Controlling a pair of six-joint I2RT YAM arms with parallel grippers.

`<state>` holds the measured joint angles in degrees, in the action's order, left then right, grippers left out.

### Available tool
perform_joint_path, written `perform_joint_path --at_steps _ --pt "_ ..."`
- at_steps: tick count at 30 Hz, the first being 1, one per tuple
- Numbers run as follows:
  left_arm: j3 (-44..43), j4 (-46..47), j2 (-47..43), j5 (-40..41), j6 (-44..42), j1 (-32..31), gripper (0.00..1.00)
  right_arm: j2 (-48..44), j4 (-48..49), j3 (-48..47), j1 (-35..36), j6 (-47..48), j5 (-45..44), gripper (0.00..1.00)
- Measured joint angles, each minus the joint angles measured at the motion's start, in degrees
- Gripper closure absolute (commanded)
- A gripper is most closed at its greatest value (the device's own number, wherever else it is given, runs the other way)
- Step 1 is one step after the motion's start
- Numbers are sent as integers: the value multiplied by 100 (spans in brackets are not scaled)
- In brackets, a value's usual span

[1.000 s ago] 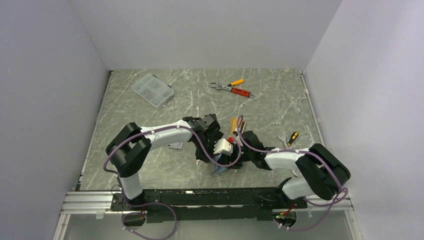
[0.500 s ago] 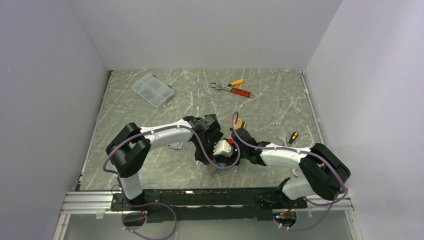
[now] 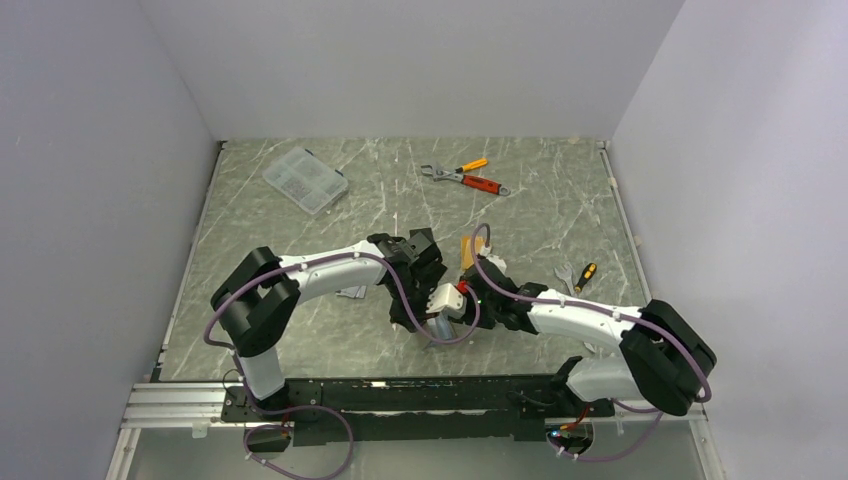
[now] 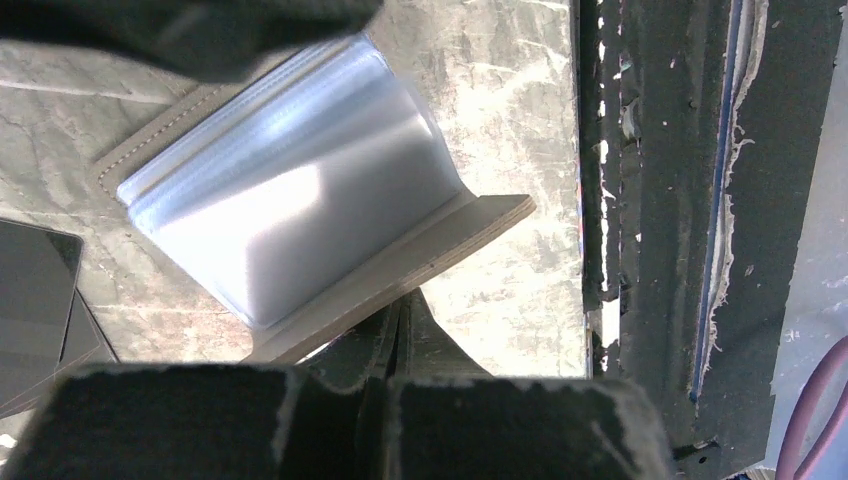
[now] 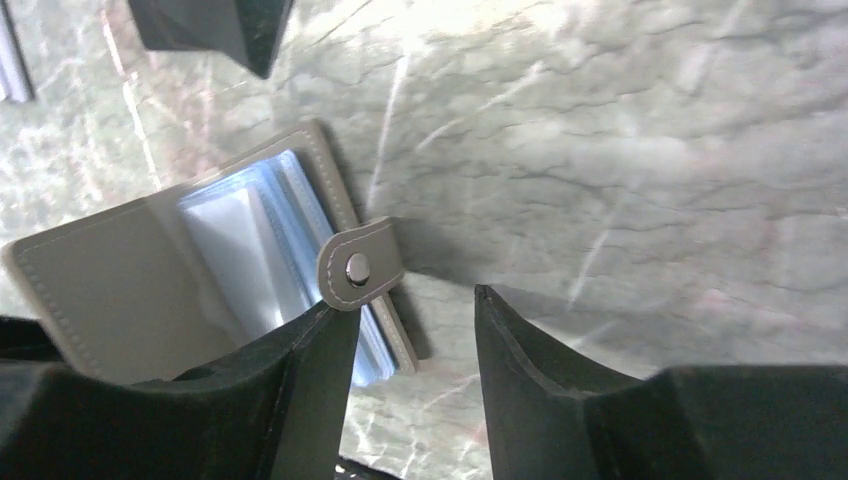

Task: Put the credit cards into the card holder
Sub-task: Close the card holder at the center of the board.

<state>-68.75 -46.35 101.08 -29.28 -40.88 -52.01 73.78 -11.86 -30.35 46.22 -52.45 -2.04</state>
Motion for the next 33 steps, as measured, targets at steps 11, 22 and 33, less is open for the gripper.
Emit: perform_joint_path --at_steps 11,22,33 --pt "-166 -138 136 2 -72 7 100 -7 -74 0 -7 15 -581 61" --pt "-297 -306 195 20 -160 -11 100 -107 726 341 -17 203 -671 62" --pt "-306 107 195 -48 131 122 100 -684 1985 1263 -72 407 -352 59"
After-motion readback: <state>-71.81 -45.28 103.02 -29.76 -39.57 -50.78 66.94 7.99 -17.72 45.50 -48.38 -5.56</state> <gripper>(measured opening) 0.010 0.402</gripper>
